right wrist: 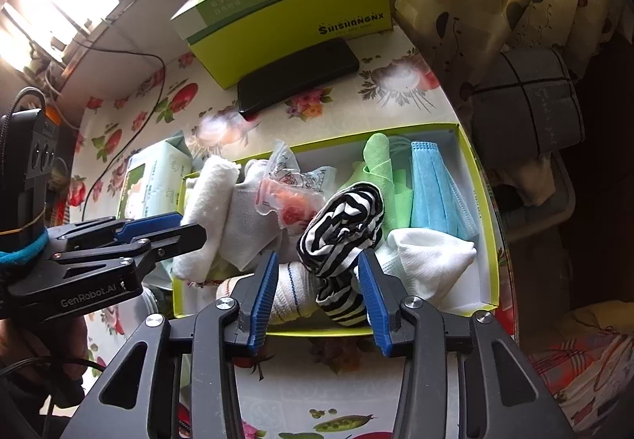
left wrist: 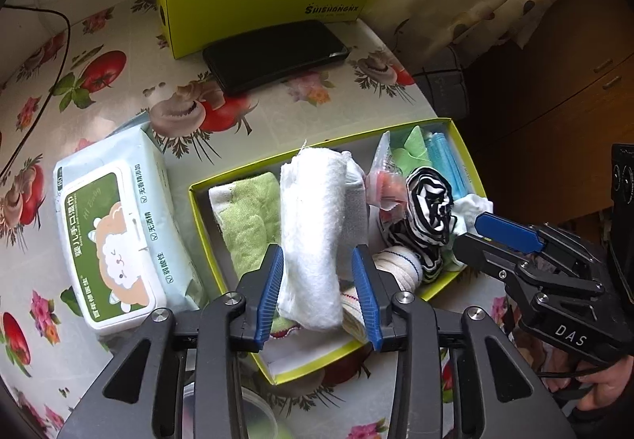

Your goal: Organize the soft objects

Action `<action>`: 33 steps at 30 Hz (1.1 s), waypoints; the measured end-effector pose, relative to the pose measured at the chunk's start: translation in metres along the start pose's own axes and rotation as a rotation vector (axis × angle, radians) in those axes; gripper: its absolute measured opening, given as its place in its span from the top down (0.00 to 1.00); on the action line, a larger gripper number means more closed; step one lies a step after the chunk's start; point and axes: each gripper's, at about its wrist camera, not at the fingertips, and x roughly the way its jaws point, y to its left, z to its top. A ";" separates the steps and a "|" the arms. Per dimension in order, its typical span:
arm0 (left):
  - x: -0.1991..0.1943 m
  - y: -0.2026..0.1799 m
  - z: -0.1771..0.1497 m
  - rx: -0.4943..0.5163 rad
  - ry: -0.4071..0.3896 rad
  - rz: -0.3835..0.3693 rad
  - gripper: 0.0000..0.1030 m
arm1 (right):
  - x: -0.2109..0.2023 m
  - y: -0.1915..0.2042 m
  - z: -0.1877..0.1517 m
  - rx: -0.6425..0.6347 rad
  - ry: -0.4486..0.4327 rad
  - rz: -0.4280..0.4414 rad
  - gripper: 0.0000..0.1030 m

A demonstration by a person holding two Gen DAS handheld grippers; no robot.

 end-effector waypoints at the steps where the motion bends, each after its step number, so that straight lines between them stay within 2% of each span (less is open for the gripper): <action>1: -0.003 0.000 -0.001 0.001 -0.004 0.002 0.63 | -0.002 0.002 -0.001 -0.003 -0.001 -0.003 0.58; 12: -0.038 -0.010 -0.025 0.024 -0.044 0.020 0.58 | -0.027 0.025 -0.023 -0.028 -0.009 -0.057 0.49; 33: -0.087 -0.021 -0.067 0.100 -0.114 0.124 0.58 | -0.059 0.069 -0.065 -0.076 -0.031 -0.107 0.45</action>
